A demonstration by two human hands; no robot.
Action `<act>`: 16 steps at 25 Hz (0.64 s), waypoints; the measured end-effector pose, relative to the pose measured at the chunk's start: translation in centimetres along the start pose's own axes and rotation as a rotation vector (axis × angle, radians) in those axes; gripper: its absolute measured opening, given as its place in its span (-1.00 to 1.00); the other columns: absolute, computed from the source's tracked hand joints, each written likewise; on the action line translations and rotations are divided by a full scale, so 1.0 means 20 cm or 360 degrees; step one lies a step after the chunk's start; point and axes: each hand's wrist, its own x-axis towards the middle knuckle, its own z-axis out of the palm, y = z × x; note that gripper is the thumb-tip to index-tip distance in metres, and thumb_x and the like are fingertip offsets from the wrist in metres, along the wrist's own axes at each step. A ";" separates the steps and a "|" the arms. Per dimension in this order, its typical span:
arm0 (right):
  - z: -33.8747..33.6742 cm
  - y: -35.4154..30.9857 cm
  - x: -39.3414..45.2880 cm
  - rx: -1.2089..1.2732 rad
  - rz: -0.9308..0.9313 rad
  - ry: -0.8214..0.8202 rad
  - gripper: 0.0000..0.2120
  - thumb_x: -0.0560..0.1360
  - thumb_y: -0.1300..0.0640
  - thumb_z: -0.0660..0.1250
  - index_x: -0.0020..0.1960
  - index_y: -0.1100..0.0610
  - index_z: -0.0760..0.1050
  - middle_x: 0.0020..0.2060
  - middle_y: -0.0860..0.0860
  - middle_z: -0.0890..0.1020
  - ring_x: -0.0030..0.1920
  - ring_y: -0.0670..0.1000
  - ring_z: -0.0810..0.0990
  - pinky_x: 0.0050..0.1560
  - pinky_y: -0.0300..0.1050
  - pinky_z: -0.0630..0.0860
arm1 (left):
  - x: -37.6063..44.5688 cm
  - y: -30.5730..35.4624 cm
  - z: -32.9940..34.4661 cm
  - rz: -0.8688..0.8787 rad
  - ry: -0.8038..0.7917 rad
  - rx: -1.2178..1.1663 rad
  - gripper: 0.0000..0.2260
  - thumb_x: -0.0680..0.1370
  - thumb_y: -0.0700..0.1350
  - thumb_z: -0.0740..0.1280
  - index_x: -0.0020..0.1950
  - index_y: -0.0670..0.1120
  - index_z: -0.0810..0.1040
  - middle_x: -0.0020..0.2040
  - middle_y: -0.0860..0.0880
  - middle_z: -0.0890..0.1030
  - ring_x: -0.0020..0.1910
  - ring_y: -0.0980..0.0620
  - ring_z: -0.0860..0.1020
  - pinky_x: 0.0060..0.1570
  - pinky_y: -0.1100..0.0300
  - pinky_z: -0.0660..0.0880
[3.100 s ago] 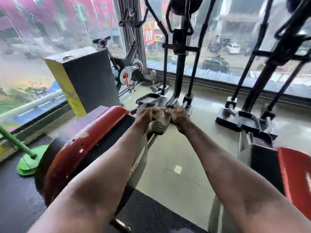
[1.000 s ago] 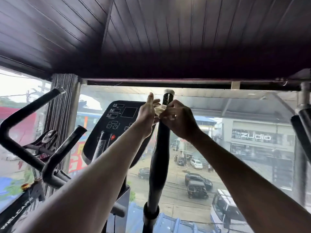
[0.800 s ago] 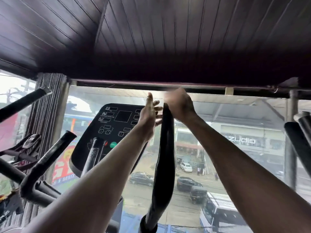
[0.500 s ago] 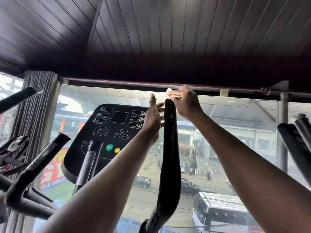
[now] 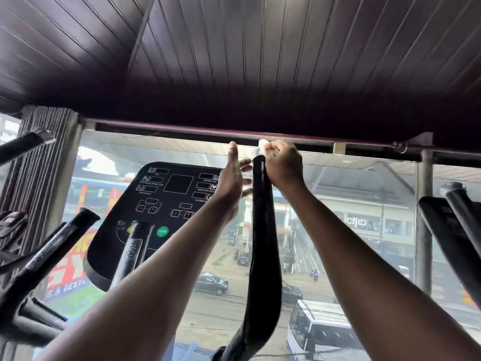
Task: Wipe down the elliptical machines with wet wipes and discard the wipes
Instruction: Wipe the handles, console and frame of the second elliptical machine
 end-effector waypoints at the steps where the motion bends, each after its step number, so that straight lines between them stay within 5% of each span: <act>1: 0.00 0.02 -0.03 0.0336 0.0330 0.0001 -0.83 0.54 0.15 0.27 0.00 0.18 0.61 -0.06 0.10 0.64 -0.02 0.11 0.60 -0.03 -0.12 0.46 | -0.01 0.00 0.00 0.0010 -0.0015 0.0014 -0.31 0.60 0.32 -0.07 0.37 -0.18 0.48 0.28 -0.12 0.54 0.14 -0.11 0.53 -0.14 0.12 0.47; 4: -0.01 0.06 -0.12 0.1601 0.0934 -0.0525 -0.70 0.62 0.06 0.20 0.00 0.27 0.58 -0.17 0.18 0.67 -0.14 0.14 0.66 -0.11 -0.03 0.58 | -0.02 0.00 0.00 0.0032 0.0019 0.0041 -0.33 0.60 0.33 -0.05 0.30 -0.15 0.54 0.32 -0.20 0.53 0.29 -0.19 0.49 0.18 -0.06 0.45; 5: -0.03 0.07 -0.14 0.1686 0.0944 -0.0593 -0.67 0.63 0.04 0.19 0.03 0.30 0.57 -0.16 0.20 0.66 -0.16 0.13 0.66 -0.12 -0.03 0.58 | -0.02 0.00 0.00 0.0025 0.0044 0.0057 -0.34 0.60 0.32 -0.04 0.29 -0.14 0.55 0.35 -0.25 0.50 0.34 -0.21 0.46 0.27 -0.11 0.40; 7: -0.06 0.07 -0.15 0.1364 0.0748 -0.0527 -0.68 0.60 0.05 0.26 0.04 0.33 0.58 -0.17 0.18 0.65 -0.20 0.12 0.65 -0.15 -0.04 0.57 | -0.04 0.01 0.00 0.0012 0.0048 0.0078 -0.35 0.60 0.32 -0.04 0.29 -0.14 0.55 0.39 -0.28 0.44 0.34 -0.20 0.44 0.22 -0.07 0.42; 10: -0.08 0.07 -0.10 0.0141 -0.0006 -0.0060 -0.85 0.52 0.17 0.34 0.00 0.20 0.64 -0.11 0.10 0.68 -0.08 0.10 0.64 0.00 -0.05 0.56 | -0.05 0.00 -0.01 0.0013 -0.0008 0.0026 -0.35 0.61 0.31 -0.07 0.31 -0.14 0.52 0.28 -0.18 0.53 0.11 -0.07 0.52 -0.10 0.11 0.44; 12: -0.10 0.00 -0.11 -0.0177 -0.0388 -0.0116 -0.81 0.51 0.25 0.30 0.05 0.18 0.65 -0.01 0.09 0.62 0.02 0.07 0.58 0.04 -0.19 0.44 | -0.04 0.00 0.00 0.0012 -0.0031 -0.0027 -0.37 0.62 0.29 -0.07 0.29 -0.14 0.51 0.16 -0.14 0.60 -0.01 -0.01 0.57 -0.15 0.13 0.45; 16: -0.12 -0.03 -0.13 -0.0463 -0.0910 -0.0299 -0.84 0.46 0.20 0.34 -0.18 0.24 0.67 -0.13 0.13 0.58 -0.13 0.10 0.55 -0.15 -0.16 0.40 | -0.03 -0.02 0.03 -0.0004 0.0005 -0.0089 -0.35 0.60 0.32 -0.03 0.37 -0.16 0.46 0.29 -0.17 0.56 0.09 -0.07 0.58 -0.02 0.04 0.48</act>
